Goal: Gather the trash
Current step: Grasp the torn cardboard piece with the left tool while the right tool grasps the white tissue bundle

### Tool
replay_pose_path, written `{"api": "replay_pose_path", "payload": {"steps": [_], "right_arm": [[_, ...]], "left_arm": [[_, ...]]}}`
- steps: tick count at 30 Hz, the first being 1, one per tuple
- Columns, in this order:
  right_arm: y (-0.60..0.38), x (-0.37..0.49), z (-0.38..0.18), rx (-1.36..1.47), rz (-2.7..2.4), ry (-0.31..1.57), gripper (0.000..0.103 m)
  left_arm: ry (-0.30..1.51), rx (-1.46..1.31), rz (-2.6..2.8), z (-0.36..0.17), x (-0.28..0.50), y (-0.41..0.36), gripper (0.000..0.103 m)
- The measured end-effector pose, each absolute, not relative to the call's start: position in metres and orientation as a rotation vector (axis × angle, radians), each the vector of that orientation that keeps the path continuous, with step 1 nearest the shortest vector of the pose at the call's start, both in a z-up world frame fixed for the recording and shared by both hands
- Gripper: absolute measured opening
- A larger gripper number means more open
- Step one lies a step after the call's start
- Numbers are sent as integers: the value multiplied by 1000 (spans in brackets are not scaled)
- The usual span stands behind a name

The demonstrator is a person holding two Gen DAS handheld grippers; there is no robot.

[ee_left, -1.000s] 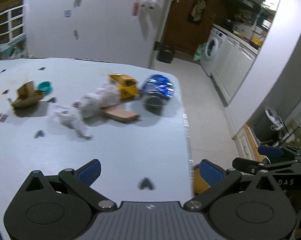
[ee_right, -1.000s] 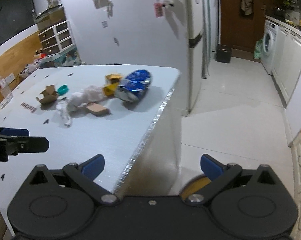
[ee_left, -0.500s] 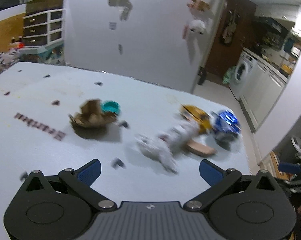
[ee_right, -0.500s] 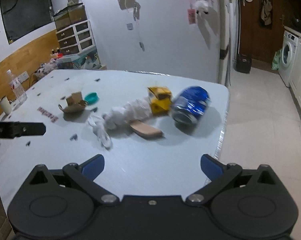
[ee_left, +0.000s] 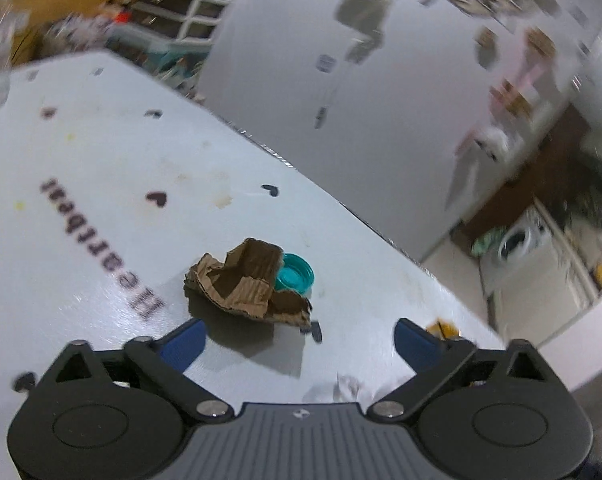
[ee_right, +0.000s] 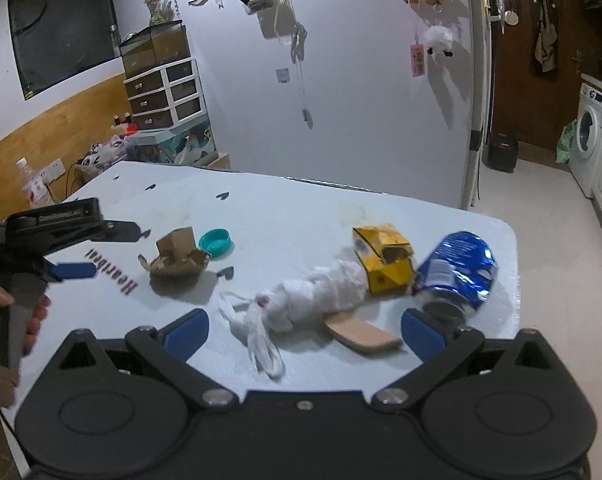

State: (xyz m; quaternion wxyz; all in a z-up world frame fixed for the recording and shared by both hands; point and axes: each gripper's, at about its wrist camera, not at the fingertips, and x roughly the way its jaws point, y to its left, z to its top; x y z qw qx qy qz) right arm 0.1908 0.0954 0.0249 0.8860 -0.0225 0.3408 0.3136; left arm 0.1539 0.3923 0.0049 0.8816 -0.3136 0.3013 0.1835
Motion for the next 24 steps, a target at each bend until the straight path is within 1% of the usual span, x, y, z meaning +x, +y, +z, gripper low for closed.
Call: {"api": "replay_pose_path", "payload": {"steps": [2,5,10,14,15,16,17,19,23,24], "right_arm": [[106,198,22,-39,624,707,103],[122,211,18,-13,569,718,103],[139,239,3,121,541,827,103],[145,258,-13,263,493,912,102],[145,262,-18,302,482,939,98],[146,265,-22,333,469,961,91],[148,268,-26,364,454,982,89],[150,273,-35,425,414,1028,80],[152,284,-52,569,328,1094,77],[154,286,-56,590,311,1112,73]], "left_arm": [[620,-736,405,-5,160,403,90],[600,-874,456,-23,165,417,82],[558,-1104,494,-51,170,434,74],[551,-1157,501,-62,175,438,66],[553,-1162,506,-64,176,439,64],[554,-1168,514,-66,177,439,63],[556,-1173,526,-67,178,440,61],[555,-1187,550,-71,180,442,58],[574,-1191,580,-77,187,443,54],[582,-1188,585,-78,189,444,52]]}}
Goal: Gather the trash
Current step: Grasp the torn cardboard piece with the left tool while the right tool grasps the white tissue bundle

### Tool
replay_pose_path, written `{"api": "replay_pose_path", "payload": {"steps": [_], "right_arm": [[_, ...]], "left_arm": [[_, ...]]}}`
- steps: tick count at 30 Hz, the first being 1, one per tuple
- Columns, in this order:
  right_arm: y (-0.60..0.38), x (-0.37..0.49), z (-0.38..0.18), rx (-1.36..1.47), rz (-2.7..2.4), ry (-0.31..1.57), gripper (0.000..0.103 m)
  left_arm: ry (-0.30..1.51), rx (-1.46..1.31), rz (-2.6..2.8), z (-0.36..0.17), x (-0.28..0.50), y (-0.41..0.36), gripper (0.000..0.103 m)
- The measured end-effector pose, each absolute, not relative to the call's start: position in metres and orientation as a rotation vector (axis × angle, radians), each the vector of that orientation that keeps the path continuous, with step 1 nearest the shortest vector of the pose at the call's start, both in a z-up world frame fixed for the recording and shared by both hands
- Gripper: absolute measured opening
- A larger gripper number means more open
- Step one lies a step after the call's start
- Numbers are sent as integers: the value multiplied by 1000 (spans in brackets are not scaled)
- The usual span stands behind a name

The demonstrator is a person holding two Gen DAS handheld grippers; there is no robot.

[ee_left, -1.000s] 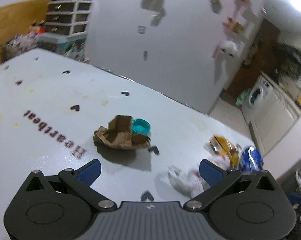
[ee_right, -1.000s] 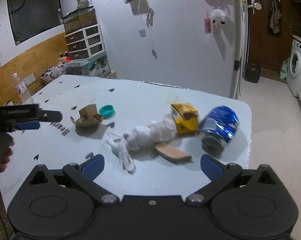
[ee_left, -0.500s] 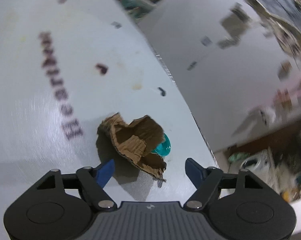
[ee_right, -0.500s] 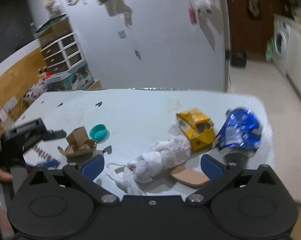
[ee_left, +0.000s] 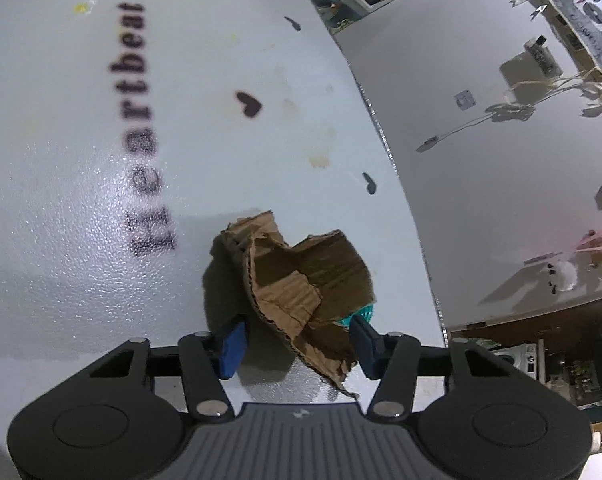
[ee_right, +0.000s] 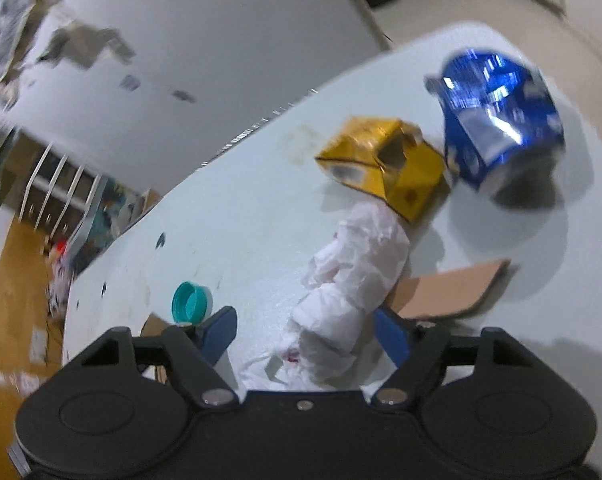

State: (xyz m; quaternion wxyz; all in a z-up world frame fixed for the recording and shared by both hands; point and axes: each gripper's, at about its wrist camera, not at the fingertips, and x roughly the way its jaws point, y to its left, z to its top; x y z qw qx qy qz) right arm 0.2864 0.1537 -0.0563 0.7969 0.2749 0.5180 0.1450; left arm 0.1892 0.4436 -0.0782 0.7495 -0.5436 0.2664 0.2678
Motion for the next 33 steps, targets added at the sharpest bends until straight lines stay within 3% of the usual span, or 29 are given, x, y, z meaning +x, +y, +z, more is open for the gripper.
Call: {"api": "replay_pose_path", "payload": {"steps": [4,6,8,12,33], "right_arm": [[157,291,-72,644,260,1169,65],[158,292,-79,669,255,1186,59],[157,292,-83,674,298,1199,43],[156,290,-81,591,370,1198,42],[145,255,-22,175,585,1032,40]], "left_arm": [[573,-1214,594,-85,192,445,46],[564,-1235,584,-88,193,445,34],[586,-1222,584,-89,194,445,17],[609,-1201,578,-88,192,444,2],[721,-844,506,-35,139,399,2]]}}
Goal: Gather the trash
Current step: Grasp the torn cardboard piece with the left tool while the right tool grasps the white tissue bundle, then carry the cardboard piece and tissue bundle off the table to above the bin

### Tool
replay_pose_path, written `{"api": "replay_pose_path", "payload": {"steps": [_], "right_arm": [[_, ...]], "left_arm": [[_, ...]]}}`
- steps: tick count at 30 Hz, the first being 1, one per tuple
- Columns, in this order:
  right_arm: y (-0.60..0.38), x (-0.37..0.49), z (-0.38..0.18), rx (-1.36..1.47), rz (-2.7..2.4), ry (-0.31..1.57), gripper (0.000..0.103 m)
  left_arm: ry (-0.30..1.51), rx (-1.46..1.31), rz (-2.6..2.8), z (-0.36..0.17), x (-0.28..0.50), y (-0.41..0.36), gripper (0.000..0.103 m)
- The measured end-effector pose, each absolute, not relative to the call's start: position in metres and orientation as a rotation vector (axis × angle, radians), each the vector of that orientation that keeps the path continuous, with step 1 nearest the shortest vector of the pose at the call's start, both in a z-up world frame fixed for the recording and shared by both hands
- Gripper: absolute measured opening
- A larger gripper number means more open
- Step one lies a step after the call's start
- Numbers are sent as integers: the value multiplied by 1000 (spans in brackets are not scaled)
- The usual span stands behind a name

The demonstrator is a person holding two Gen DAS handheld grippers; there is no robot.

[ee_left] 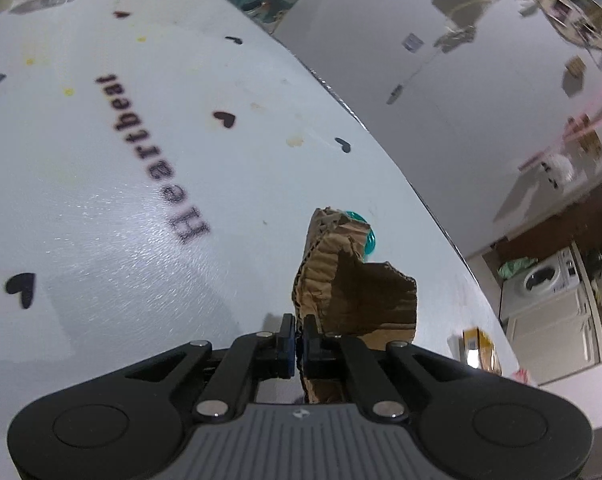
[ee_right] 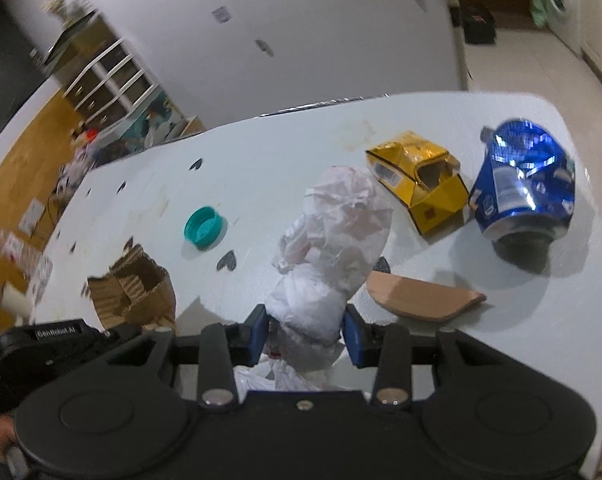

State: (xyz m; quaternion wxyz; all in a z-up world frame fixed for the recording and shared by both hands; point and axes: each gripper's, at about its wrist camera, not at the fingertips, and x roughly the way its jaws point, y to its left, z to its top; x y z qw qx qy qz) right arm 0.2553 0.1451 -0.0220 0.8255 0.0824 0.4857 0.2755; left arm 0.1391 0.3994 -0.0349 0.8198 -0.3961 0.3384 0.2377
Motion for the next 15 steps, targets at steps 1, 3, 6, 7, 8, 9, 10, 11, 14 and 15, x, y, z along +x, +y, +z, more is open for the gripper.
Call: {"api": "replay_pose_path", "payload": {"steps": [1,3,6,7,8,9,10,11,14,15], "right_arm": [[144,252,-20,159,594,1025,40],[142,246,-16,129,603,1014,40],[138,235,-10,78,615,992,40],[136,232,-8,62,620,984,40],[134,228,-6,49,625,978,41],[132,225,-4,38,629,973,40],[131,221,-3,27,630,968,40],[128,218,-1,15,631,964,40],[123,209,3,-24,629,952,40],[121,205,4,-31,627,948,40]], "left_arm": [[724,-827,503,-33,136,396,2],[729,-794,495,-28,129,390,2],[732,-738,477,-20,120,380,2],[732,-715,473,-16,116,376,2],[733,-697,471,-14,113,373,2],[733,-678,466,-11,110,369,2],[734,-660,461,-8,106,365,2],[735,-643,458,-6,104,361,2],[745,-591,451,-1,94,349,2],[750,-576,449,1,91,345,2]]}}
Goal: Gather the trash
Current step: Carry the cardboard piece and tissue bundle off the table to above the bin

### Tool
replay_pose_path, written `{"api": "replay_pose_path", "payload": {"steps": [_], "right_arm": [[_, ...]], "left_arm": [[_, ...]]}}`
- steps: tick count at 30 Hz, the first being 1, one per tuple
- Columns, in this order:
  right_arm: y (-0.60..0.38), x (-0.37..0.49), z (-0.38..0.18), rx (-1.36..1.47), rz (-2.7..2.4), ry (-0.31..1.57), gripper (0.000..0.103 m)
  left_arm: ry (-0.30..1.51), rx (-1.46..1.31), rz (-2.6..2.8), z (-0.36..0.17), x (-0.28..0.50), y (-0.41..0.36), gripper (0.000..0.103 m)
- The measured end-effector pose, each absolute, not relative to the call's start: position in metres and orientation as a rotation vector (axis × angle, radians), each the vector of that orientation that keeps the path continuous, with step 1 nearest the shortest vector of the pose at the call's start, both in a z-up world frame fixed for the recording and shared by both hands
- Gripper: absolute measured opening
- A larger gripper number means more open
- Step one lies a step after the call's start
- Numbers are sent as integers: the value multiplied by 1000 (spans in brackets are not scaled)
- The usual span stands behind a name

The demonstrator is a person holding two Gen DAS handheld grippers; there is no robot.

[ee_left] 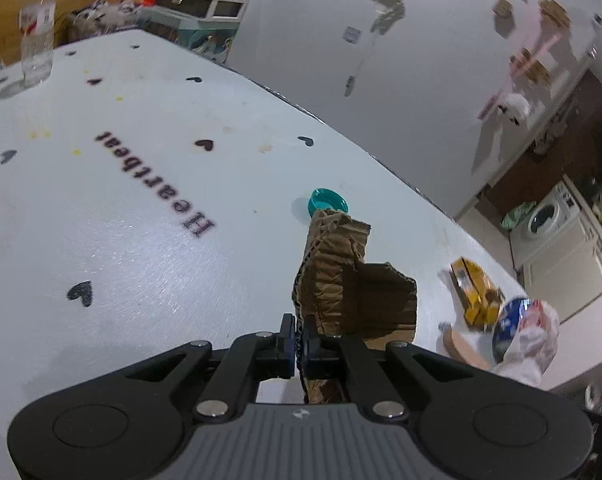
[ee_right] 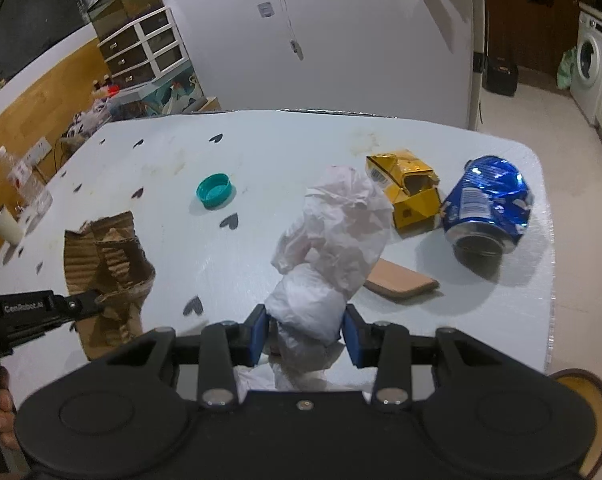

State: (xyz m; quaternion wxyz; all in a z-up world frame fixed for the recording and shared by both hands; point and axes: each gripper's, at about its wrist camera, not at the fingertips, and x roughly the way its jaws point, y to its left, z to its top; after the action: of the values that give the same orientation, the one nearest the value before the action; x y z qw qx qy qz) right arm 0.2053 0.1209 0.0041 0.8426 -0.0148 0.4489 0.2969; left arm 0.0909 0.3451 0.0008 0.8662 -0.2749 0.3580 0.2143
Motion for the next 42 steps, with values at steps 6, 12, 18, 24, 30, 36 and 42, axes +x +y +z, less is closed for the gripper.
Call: {"api": "replay_pose_path", "payload": {"steps": [6,12,18,24,30,36,42], "right_arm": [[107,186,14,-83,627,921,41],[87,168,21,-108,631,899,41],[55,159,28,-97,628,887,40],[15,162,28,-82,617,891,40],[-22,173,26,-60,621,899,40],[-64,189,24,-45,609,898,40],[-111,206,16,-32,574,911,40]], "left_arm": [[758,-497,418,11,74,321,2],[766,-402,376,26,68,289,2],[766,-364,324,34,71,256,2],[773,-354,291,36,83,217,2],[782,-340,268,37,98,178,2],[798,-328,249,35,118,139,2],[824,-318,210,27,142,93,2]]}}
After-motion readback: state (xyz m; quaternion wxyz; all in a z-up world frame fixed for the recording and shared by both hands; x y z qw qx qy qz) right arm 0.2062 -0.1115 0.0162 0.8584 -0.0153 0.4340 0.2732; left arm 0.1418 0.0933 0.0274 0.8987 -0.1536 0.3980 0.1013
